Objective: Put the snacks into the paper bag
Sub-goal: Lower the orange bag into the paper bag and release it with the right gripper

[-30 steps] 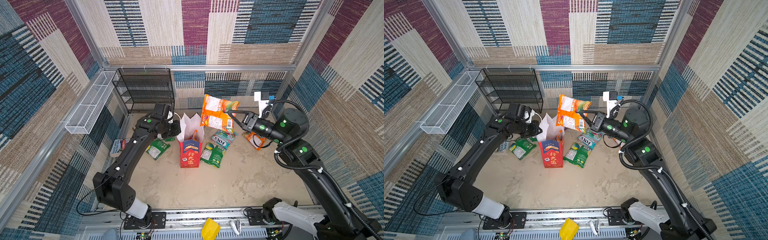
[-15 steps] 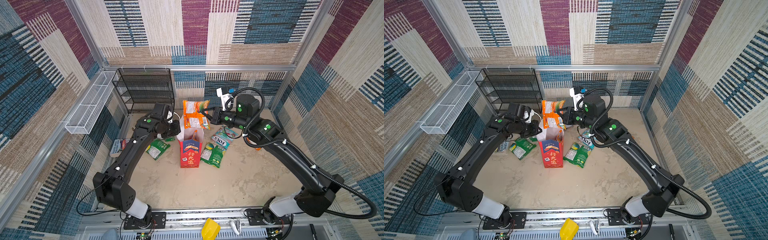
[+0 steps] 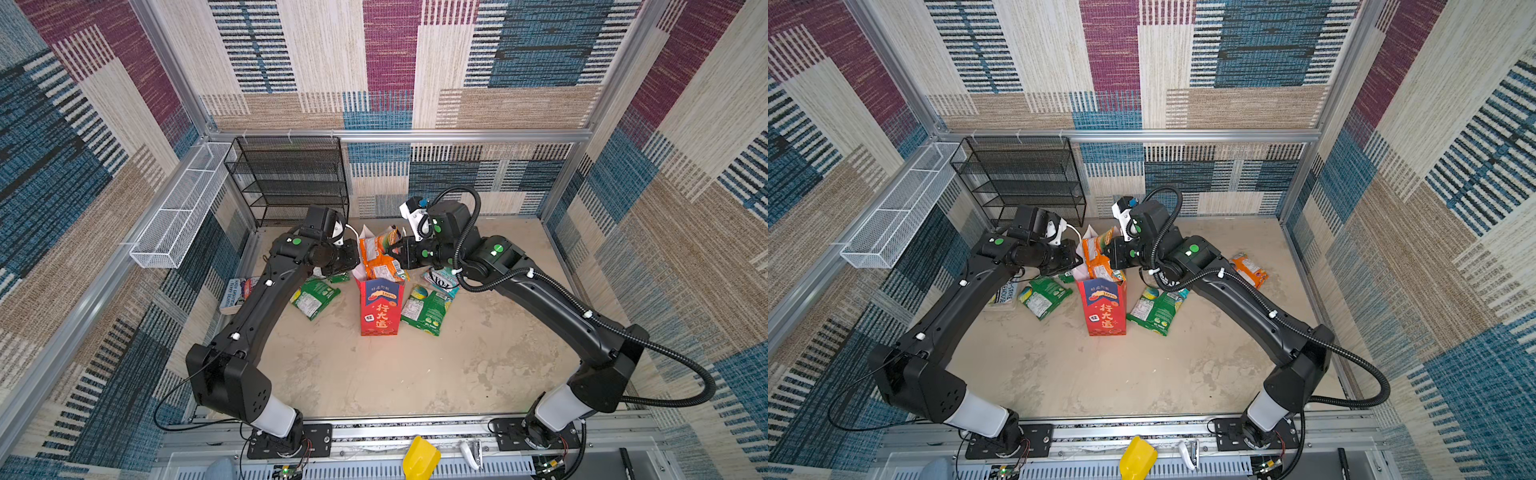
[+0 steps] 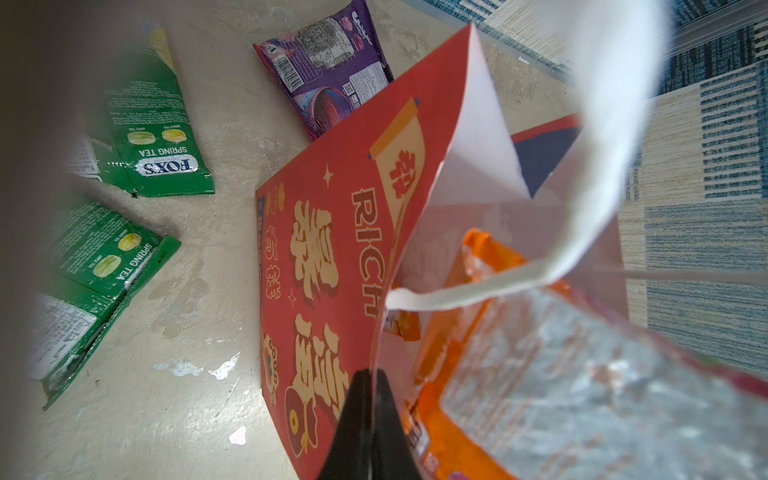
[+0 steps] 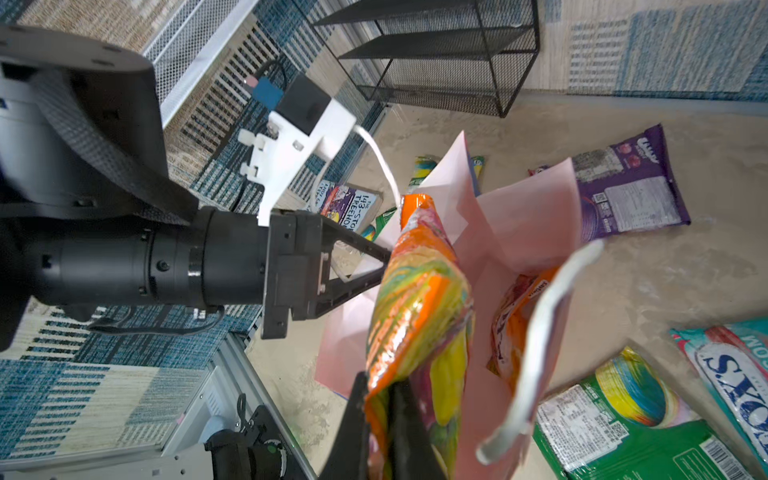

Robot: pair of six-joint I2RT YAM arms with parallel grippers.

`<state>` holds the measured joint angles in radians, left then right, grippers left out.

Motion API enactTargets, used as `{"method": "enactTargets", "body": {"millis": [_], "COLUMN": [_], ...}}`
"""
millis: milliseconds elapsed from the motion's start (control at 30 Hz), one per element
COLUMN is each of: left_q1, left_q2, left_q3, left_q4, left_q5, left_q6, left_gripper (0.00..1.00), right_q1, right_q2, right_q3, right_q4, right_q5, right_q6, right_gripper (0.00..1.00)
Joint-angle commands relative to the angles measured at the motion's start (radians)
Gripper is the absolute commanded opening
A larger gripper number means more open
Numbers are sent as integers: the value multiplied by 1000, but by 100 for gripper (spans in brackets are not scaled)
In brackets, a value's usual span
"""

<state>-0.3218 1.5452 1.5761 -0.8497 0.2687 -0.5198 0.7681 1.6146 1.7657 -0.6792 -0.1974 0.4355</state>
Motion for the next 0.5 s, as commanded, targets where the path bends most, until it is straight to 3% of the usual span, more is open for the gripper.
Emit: {"method": "enactTargets", "body": {"millis": [0,200,467], "left_q1": [0,5,17], "left_q2": [-3,-4,-6], "left_q3": [-1,0,-1], "left_q4": [11,11,12], "left_q5": [14,13,12], "left_q6": [-2,-2,-3], "left_gripper": [0,0,0], "right_q1": [7,25,28], "right_q2": [27,82,62], "right_q3": [32,88,144], "right_q4": [3,-16,-15], "right_q5": [17,16,34], "right_q6": [-28,-35,-23], "right_gripper": [0,18,32]}}
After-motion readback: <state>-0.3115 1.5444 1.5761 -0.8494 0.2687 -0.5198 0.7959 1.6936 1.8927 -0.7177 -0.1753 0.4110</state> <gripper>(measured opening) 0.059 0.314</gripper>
